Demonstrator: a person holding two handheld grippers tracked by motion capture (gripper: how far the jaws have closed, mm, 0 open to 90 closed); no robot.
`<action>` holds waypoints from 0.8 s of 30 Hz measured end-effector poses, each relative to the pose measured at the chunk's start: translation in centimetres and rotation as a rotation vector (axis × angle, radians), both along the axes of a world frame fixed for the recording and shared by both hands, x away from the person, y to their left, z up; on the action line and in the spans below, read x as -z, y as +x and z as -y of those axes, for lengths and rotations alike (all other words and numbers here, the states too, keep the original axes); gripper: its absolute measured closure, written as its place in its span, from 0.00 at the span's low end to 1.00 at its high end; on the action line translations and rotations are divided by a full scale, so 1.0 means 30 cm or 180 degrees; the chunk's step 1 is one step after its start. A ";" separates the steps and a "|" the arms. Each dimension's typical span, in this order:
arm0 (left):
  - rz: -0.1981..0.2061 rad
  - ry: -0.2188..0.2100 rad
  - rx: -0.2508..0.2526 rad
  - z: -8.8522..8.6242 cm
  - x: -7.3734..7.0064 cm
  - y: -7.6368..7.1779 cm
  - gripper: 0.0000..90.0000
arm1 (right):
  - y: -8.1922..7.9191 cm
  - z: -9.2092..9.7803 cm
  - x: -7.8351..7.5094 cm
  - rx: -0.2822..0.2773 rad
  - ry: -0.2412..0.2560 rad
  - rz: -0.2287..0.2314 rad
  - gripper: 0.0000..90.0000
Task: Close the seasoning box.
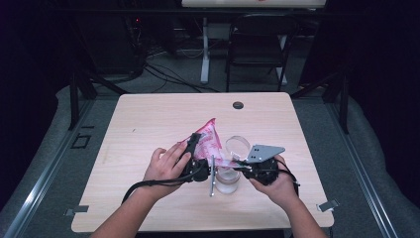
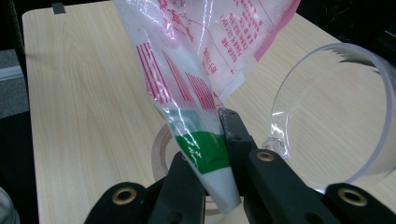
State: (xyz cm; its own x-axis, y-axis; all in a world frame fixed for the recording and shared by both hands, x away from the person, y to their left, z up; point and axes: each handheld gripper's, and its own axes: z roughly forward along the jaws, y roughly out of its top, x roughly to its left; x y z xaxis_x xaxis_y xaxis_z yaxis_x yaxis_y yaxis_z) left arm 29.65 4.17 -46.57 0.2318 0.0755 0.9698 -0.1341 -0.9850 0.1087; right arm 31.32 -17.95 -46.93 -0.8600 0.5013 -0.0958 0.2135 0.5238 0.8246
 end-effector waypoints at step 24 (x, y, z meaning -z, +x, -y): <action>0.0061 0.0034 0.0056 0.010 -0.004 -0.001 0.68 | 0.003 0.000 0.005 0.0000 -0.0025 -0.0007 0.98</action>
State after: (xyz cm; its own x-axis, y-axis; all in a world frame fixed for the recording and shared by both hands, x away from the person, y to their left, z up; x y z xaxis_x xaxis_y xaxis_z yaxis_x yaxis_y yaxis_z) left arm 29.62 3.89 -46.46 0.2144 0.0612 0.9748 -0.1534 -0.9835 0.0954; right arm 31.40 -17.96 -47.10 -0.8603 0.5004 -0.0979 0.2152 0.5303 0.8200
